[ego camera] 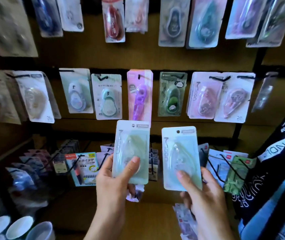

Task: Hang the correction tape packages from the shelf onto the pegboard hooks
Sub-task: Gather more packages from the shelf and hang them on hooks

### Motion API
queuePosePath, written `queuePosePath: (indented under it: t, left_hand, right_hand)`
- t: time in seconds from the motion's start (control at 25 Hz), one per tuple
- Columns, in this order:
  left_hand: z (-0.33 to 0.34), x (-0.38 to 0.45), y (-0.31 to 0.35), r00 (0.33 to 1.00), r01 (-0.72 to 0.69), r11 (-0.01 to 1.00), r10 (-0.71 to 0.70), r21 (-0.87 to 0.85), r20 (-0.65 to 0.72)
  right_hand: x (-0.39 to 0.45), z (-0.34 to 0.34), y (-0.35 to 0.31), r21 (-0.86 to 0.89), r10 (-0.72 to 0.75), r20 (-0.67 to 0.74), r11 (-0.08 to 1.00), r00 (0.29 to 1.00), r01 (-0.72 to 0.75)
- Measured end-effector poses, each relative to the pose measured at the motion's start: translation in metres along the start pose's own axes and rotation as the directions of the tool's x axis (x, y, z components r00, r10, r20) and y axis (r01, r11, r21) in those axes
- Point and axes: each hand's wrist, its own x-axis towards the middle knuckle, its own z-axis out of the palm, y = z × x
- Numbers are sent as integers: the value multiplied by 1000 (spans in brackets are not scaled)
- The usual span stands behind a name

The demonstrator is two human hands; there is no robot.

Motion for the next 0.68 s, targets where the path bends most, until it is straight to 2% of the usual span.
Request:
queuePosePath:
  t: [0.24,0.44,0.52,0.68]
  left_hand:
    - [-22,7,21,991,-30,995,16,-97,-134]
    - [-66,15,35,960,-118,992,104,-38,-262]
    - [-83,17,42,935,-152,988,144,1,-323]
    - [-123,23,48,904,-148,987,158,56,-396]
  right_hand:
    - [-14,12,-9,35,-12,80,999,997,9]
    - [-15,51,2,128,-32,179,992,983,9]
    - [-17,69,6,185,-12,243,982,970,-35]
    - [-23,104,21,189,47,362,974,931,-123]
